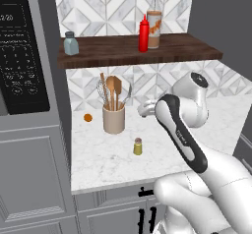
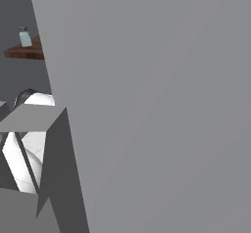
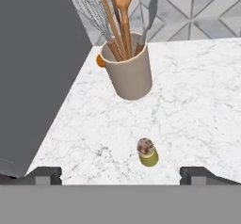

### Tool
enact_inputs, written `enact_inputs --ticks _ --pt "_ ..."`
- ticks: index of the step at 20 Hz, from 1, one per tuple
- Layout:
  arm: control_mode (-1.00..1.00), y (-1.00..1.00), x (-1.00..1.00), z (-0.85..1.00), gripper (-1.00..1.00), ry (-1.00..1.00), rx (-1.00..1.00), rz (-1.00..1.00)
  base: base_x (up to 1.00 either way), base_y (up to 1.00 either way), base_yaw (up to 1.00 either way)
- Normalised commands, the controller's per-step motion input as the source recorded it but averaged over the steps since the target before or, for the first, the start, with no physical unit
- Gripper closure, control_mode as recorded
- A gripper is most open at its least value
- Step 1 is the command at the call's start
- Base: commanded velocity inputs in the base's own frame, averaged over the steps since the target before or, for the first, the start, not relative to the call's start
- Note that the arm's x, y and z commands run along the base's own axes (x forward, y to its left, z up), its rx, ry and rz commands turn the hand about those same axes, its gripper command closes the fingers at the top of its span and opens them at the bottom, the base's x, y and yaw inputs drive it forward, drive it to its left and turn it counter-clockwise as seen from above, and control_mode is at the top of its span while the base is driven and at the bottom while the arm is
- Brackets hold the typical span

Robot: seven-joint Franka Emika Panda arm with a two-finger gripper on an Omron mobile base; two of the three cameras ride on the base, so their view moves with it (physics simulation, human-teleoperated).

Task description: Put the shaker and condiment bottle from the counter next to their counterparts in the cabinet.

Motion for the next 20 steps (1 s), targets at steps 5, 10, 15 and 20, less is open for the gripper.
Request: enact_inputs --ticks 5,10,15,20 --pt "-1.00 0.00 0.00 -0.23 -1.00 0.04 -0.12 0.01 0.00 0.00 0.00" --pt "-1.00 0.00 0.00 -0.16 -1.00 0.00 -0.09 0.00 0.00 0.00 0.00" --pt "-1.00 0.00 -0.14 -0.09 -1.00 0.00 -0.04 0.00 0.00 0.00 0.00" --pt "-1.00 0.00 -0.24 -0.11 -1.00 0.00 -0.02 0.00 0.00 0.00 0.00"
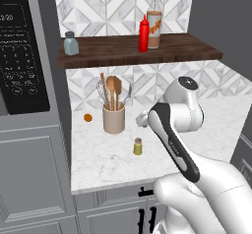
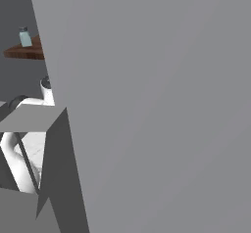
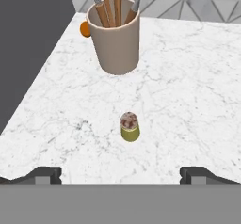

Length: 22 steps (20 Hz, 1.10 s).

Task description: Put the shaker and condiment bottle from the counter next to their counterparts in the cabinet.

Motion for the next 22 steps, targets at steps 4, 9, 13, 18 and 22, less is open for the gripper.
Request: enact_inputs --ticks 4,9,13,18,22 --pt "-1.00 0.00 -0.14 -0.17 -1.00 0.00 -0.02 0.00 0.00 0.00 0.00" --pt "-1.00 0.00 -0.05 -0.23 -1.00 0.00 -0.04 0.00 0.00 0.00 0.00" --pt "-1.00 0.00 0.03 -0.26 -1.00 0.00 -0.07 0.00 0.00 0.00 0.00" --pt "-1.00 0.00 0.12 -0.16 -1.00 0.00 -0.05 0.00 0.00 0.00 0.00" --pt "-1.00 0.00 0.16 -0.09 -1.00 0.00 -0.02 0.00 0.00 0.00 0.00"
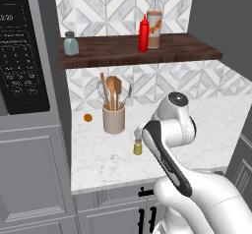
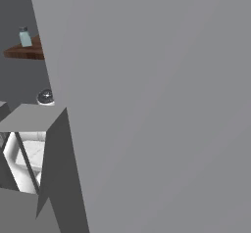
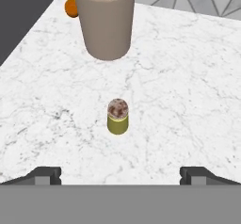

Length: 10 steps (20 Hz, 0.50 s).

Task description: Put the shaker and condiment bottle from the counter next to their counterparts in the cabinet.

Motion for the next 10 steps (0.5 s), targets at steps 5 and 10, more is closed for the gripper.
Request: enact_inputs --ticks 5,10 --pt "-1.00 0.04 0.14 -0.04 -1.00 0.00 -0.02 0.01 0.00 0.00 0.00" --pt "-1.00 0.10 0.17 -0.03 -1.00 0.00 -0.02 0.01 0.00 0.00 0.00"
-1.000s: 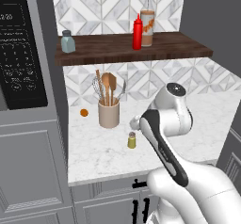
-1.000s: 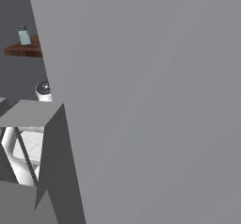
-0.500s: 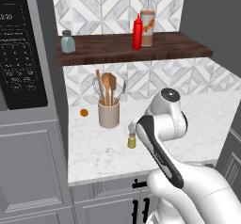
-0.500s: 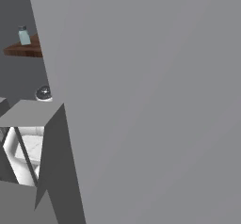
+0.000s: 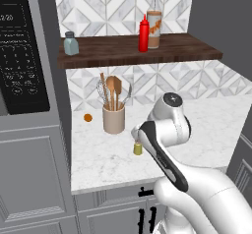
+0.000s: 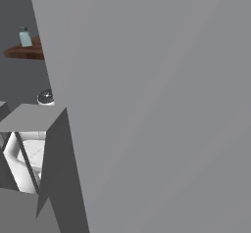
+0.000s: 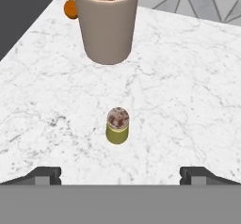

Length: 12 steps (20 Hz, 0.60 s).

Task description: Put the shaker and condiment bottle from the counter next to their counterparts in the cabinet.

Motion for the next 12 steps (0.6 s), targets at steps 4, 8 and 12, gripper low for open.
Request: enact_inputs --ticks 4,8,12 --pt "-1.00 0.13 0.12 -0.07 -1.00 0.00 0.00 0.01 0.00 0.00 0.00" --pt "-1.00 0.10 0.12 -0.10 -1.00 0.00 0.00 0.01 0.00 0.00 0.00" --pt "-1.00 0.03 0.12 -0.16 -1.00 0.00 0.00 0.01 0.00 0.00 0.00"
